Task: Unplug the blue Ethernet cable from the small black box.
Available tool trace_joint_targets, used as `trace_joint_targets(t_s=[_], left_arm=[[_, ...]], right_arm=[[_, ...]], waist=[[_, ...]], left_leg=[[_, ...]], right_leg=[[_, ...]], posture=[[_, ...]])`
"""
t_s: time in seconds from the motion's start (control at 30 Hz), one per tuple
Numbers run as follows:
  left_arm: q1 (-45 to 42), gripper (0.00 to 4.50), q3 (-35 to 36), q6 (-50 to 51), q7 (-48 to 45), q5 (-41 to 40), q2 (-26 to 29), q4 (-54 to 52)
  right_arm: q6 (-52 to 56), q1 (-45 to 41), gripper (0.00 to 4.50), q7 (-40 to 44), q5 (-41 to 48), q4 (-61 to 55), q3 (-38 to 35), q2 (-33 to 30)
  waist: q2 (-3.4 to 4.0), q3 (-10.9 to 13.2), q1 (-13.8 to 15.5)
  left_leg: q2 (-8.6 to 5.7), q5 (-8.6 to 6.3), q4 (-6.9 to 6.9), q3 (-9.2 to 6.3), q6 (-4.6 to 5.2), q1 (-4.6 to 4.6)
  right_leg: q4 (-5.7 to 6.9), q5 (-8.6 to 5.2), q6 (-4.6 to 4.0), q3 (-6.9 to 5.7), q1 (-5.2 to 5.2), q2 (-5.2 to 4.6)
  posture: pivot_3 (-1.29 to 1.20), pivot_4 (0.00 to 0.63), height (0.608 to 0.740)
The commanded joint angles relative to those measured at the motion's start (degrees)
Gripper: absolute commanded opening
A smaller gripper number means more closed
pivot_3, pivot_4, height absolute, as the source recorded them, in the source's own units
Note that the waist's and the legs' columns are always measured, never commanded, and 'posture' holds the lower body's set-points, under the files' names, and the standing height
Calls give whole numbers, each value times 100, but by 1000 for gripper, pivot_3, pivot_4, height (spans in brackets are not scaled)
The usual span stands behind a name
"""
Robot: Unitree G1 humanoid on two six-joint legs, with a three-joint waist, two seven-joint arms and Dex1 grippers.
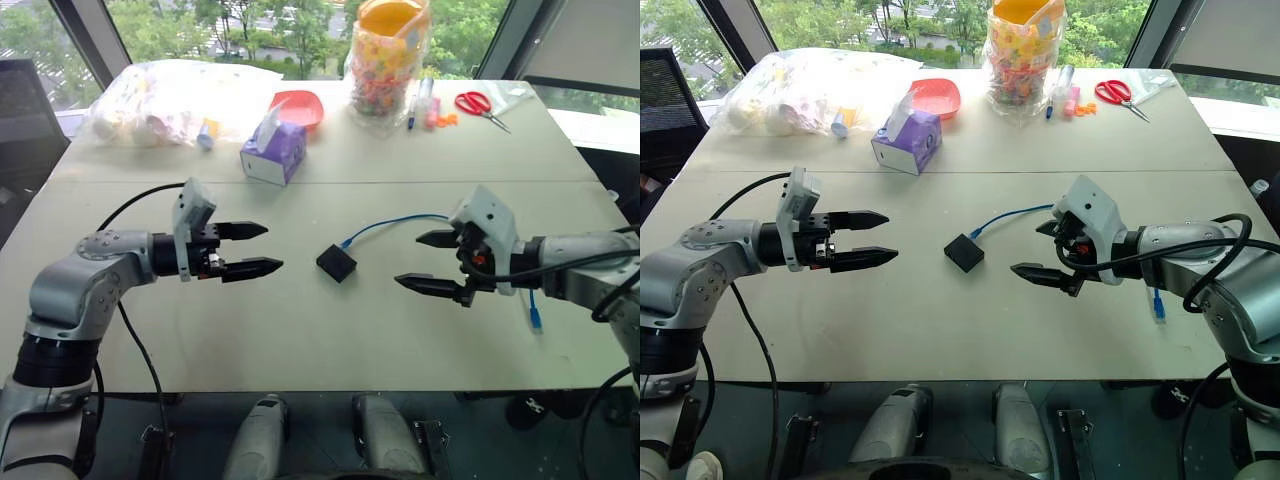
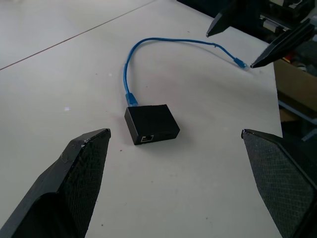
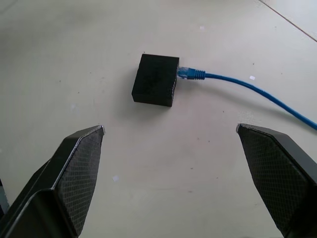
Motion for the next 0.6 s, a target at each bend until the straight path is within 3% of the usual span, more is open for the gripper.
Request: trace_joint_targets(t_s=[0.03,0.37,0.6], left_arm=[[24,4450,154,-36,33,-70,39,-165],[185,4450,230,18,178,-107,73,-385],[318,4450,306,-4,405,-109,66,-622]], right_arm=[[-199,-136,4500,24,-140,52,95,-61],[-1108,-872,4500,613,-1015,843,1057,-196],[-2420,-1952,4500,1332,-2298,2301,2269,228]], waist=[[0,0,-5],[1,0,-14],[1,1,-43]], left_leg=[[0,0,0,0,0,0],[0,0,1,2,0,1],[0,0,1,4,0,5]], right_leg=[[0,0,0,0,0,0],[1,1,1,1,-1,-1],[4,5,8,1,-1,0]], posture=[[0,150,740],[0,150,740],[0,150,740]])
